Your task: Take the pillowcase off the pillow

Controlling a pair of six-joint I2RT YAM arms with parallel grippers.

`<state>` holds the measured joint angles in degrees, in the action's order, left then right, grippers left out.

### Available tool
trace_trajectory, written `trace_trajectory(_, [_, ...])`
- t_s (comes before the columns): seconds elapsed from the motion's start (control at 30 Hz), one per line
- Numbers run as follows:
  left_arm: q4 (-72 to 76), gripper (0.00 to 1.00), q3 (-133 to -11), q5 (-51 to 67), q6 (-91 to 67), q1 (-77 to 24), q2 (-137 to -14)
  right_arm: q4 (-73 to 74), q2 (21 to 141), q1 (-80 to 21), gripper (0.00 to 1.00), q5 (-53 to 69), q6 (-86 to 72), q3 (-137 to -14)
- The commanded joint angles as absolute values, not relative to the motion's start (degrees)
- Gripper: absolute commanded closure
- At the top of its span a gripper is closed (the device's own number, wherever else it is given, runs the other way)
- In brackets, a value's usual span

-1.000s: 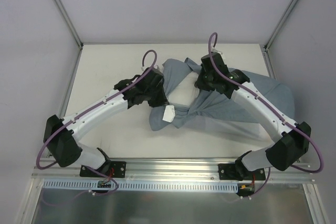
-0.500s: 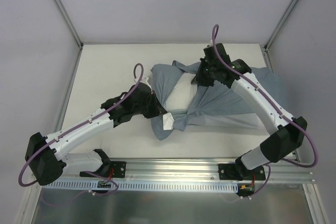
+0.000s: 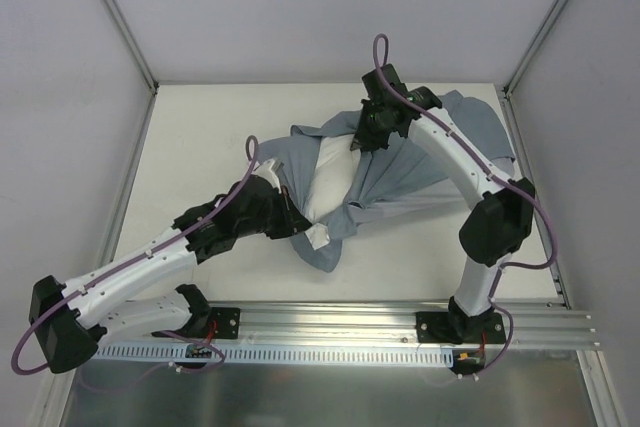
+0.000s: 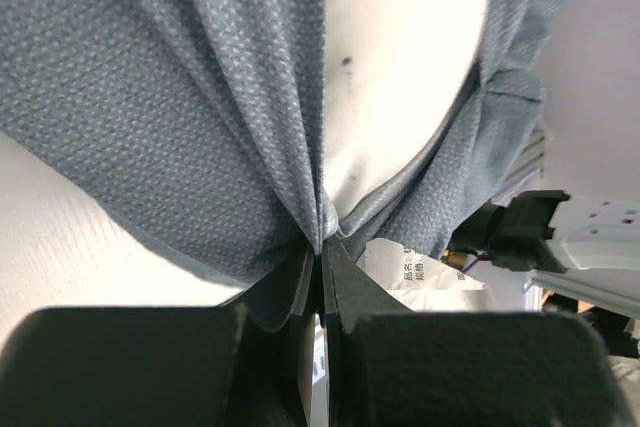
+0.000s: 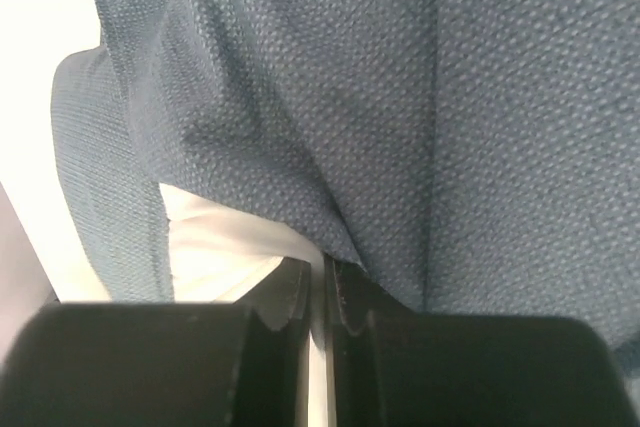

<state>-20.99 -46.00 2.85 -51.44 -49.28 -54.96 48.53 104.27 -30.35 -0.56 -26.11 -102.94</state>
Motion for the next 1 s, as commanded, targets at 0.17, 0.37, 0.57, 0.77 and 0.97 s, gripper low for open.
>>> trace_trajectory(0.17, [-32.26, 1.00, -36.66, 14.78, -50.09, -56.16, -61.69, 34.63, 106.97, -19.69, 0.99, -16.79, -29.44, -119.27])
trace_trajectory(0.37, [-29.54, 1.00, -33.50, 12.04, -51.94, -56.34, -68.02, 32.52, 98.36, -18.72, 0.99, -16.35, -28.04, -114.01])
trace_trajectory(0.57, [-28.74, 1.00, -31.03, 10.81, -52.03, -56.51, -71.54, 32.26, 92.82, -12.58, 0.99, -13.54, -29.44, -110.40])
trace_trajectory(0.77, [-27.16, 1.00, -36.18, 6.34, -54.23, -56.43, -75.67, 29.89, 87.02, -9.48, 0.99, -6.87, -30.94, -101.44])
trace_trajectory(0.97, [-25.23, 1.00, -45.17, 2.02, -49.76, -54.50, -79.79, 29.53, 80.00, -17.64, 0.57, -6.24, -21.63, -88.35])
